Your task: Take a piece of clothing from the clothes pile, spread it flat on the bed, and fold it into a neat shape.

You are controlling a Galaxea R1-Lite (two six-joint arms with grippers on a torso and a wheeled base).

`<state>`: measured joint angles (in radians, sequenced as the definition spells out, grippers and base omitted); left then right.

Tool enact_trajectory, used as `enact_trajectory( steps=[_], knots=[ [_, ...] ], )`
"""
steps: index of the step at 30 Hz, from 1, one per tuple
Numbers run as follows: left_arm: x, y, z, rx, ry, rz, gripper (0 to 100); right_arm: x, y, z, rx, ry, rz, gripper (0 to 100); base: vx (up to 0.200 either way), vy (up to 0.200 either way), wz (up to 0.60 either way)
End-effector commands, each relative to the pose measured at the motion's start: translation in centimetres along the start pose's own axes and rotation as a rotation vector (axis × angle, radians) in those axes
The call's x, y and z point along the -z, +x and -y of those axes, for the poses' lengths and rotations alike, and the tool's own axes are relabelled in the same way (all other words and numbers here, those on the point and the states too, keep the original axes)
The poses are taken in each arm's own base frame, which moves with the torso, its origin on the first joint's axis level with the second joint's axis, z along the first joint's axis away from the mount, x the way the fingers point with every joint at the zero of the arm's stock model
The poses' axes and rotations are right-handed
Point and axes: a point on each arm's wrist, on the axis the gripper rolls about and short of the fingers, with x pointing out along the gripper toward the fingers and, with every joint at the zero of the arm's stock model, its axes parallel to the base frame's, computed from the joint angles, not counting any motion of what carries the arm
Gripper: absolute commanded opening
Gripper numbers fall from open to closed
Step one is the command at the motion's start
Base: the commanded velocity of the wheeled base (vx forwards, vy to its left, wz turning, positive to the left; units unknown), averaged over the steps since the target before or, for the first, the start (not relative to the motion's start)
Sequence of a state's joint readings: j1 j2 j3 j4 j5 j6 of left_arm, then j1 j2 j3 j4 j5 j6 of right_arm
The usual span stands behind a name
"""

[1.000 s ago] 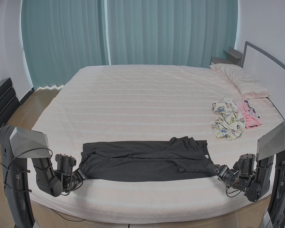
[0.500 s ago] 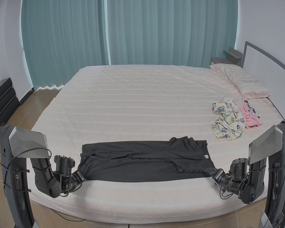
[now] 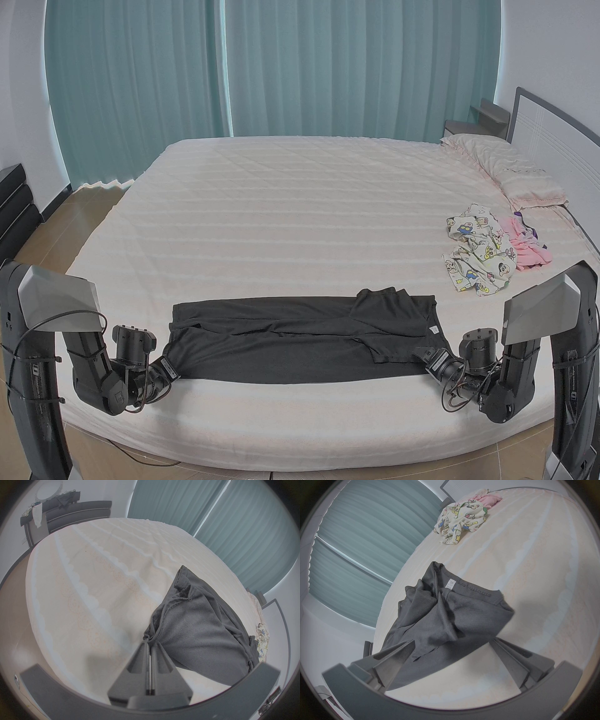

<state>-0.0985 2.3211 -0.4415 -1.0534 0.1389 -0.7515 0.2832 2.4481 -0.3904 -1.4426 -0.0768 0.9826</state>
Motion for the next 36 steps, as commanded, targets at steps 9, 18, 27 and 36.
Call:
enact_trajectory(
  steps=[9, 18, 27, 36],
  knots=[
    [0.0, 0.0, 0.0, 0.000, -0.001, 0.001, 0, -0.4, 1.4, -1.0, 0.023, -0.001, 0.060, 0, 0.000, 0.000, 0.00],
    [0.1, -0.5, -0.2, -0.005, 0.019, 0.000, 0, -0.3, -0.2, -1.1, 0.026, -0.007, 0.047, 0, 0.000, 0.000, 0.00],
    [0.2, -1.7, -0.6, -0.015, 0.075, -0.004, 0, 0.1, -2.0, -1.0, 0.038, -0.019, 0.022, 0, 0.000, 0.000, 0.00],
    [0.1, -2.4, -1.7, -0.052, 0.136, -0.018, 0, 0.4, -3.8, -0.7, 0.052, -0.033, -0.013, 0, 0.000, 0.000, 0.00]
  ],
)
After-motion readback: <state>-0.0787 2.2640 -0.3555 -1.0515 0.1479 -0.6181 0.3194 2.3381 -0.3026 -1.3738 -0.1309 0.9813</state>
